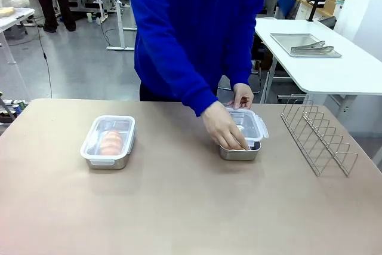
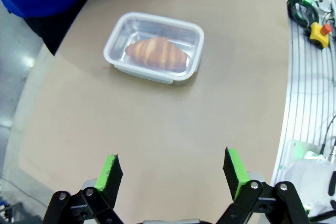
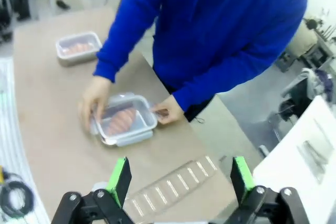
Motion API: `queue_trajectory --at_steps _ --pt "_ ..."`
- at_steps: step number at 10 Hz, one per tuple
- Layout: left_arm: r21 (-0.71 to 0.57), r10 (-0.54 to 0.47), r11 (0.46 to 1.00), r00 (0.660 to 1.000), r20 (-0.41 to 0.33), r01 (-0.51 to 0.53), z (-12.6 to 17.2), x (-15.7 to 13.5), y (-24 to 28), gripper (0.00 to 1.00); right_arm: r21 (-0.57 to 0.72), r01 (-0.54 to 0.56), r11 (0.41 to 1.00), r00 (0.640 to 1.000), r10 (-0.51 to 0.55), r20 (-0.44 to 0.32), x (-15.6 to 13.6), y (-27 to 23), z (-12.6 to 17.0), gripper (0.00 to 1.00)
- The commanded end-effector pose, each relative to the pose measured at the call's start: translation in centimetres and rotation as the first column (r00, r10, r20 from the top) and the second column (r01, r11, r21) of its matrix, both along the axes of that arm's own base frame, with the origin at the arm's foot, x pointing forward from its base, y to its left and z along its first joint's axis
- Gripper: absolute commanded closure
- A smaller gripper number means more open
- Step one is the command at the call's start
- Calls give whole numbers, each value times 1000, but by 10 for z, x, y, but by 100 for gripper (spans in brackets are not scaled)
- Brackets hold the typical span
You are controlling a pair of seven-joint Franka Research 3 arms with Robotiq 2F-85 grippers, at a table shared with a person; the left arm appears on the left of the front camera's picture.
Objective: Place the bread in airtight containers.
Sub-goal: Release when the human grabs the Airtight Container lid.
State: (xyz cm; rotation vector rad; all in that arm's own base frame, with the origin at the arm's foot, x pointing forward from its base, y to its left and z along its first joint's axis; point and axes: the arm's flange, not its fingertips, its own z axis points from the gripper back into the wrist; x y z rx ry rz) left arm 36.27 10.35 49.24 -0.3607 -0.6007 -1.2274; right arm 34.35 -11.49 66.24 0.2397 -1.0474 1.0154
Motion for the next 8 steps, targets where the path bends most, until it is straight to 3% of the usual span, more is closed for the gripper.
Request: queue_trajectory --at_steps 1,4,8 --pt "-3 -18 1000 1000 5 18 0 -1 0 0 107 -22 994 1000 25 -20 -19 -12 -23 0" --pt "-3 -18 1000 1000 5 18 0 -1 0 0 134 2 991 999 3 -35 -24 -26 -46 0" --pt "-3 -18 1000 1000 5 18 0 -1 0 0 127 -6 992 999 12 -45 -25 -25 -36 0"
